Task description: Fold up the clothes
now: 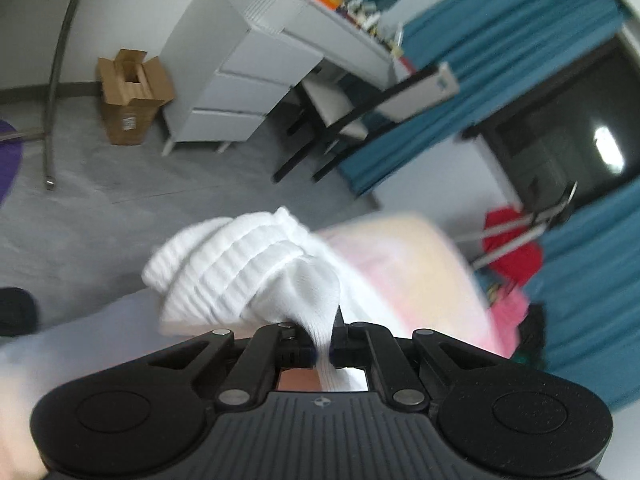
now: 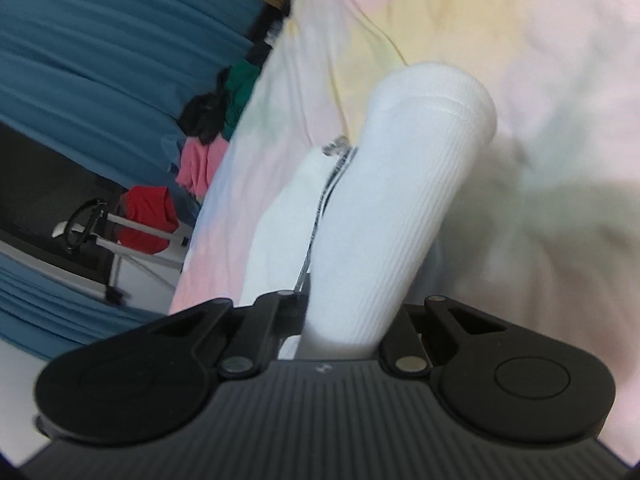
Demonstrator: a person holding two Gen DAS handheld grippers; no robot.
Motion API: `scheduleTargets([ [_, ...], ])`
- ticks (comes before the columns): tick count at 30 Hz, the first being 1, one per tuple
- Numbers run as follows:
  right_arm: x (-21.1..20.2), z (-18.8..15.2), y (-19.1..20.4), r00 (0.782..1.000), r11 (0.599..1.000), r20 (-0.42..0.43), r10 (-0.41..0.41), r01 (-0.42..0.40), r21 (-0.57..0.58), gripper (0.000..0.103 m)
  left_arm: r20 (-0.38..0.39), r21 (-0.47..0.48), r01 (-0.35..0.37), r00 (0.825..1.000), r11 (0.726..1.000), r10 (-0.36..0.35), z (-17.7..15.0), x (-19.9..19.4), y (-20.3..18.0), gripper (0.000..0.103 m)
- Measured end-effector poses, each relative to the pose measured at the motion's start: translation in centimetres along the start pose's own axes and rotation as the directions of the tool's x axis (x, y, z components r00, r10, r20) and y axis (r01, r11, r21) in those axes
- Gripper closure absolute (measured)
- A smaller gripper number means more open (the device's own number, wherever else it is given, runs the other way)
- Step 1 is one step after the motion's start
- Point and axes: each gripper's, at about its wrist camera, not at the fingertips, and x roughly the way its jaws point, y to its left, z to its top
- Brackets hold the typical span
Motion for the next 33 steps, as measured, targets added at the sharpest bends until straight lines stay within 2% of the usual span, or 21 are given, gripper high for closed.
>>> scheduleTargets([
  [2,0.1,-0.1,-0.8,1.0,1.0,-0.021,0.002,-0.003,-0.024,0.088,-0.021,0.016,-0.012,1.0,1.0,0.013,-0.5,-1.3,1.8,0.097],
  [6,0.7,-0.3,-2.8,0.998,1.0,-0.056,0.022,-0.022,0.003,0.088,-0.061,0.05,-0.036,0.997,0.998,0.039,-1.5,-3.9,5.4,0.095],
  [10,0.8,-0.4,-3.1,0.997,0.999,-0.064,0.032,-0.034,-0.028,0.088,-0.06,0.13,-0.047,0.997,0.99,0.055,-2.1,-3.7,4.8,0.087],
  [12,0.7,-0.5,-3.2,0.997,0.999,-0.067,0.034,-0.037,-0.033,0.088,-0.079,0.151,-0.058,0.994,0.987,0.07,-2.6,-3.5,4.4,0.087],
  [15,0.6,-0.4,-3.5,0.996,0.999,-0.074,0.042,-0.044,-0.021,0.088,-0.118,0.214,-0.088,0.986,0.973,0.116,-2.8,-3.6,3.8,0.076],
  [17,0.6,-0.3,-3.5,0.996,0.999,-0.074,0.044,-0.045,-0.011,0.087,-0.123,0.262,-0.103,0.983,0.96,0.139,-2.9,-4.8,3.2,0.065],
  [19,0.6,-0.3,-3.5,0.996,0.999,-0.074,0.041,-0.042,-0.009,0.087,-0.11,0.316,-0.12,0.981,0.941,0.162,-3.1,-6.1,2.3,0.059],
  [22,0.5,-0.3,-3.3,0.997,0.999,-0.07,0.037,-0.039,-0.021,0.087,0.014,0.445,-0.22,0.971,0.868,0.239,-3.6,-8.8,-0.2,0.051],
  [26,0.3,-0.3,-2.8,0.998,0.998,-0.059,0.037,-0.04,-0.041,0.087,0.114,0.536,-0.208,0.978,0.818,0.174,-4.0,-11.7,-3.7,0.047],
  [30,0.2,-0.1,-2.6,0.998,0.997,-0.048,0.046,-0.048,-0.053,0.087,0.124,0.616,-0.147,0.988,0.774,0.09,-7.5,-11.1,-8.5,0.044],
  [33,0.1,0.0,-2.9,0.997,0.998,-0.05,0.055,-0.057,-0.031,0.087,0.133,0.675,-0.109,0.991,0.73,0.025,-10.5,-10.2,-12.3,0.042],
])
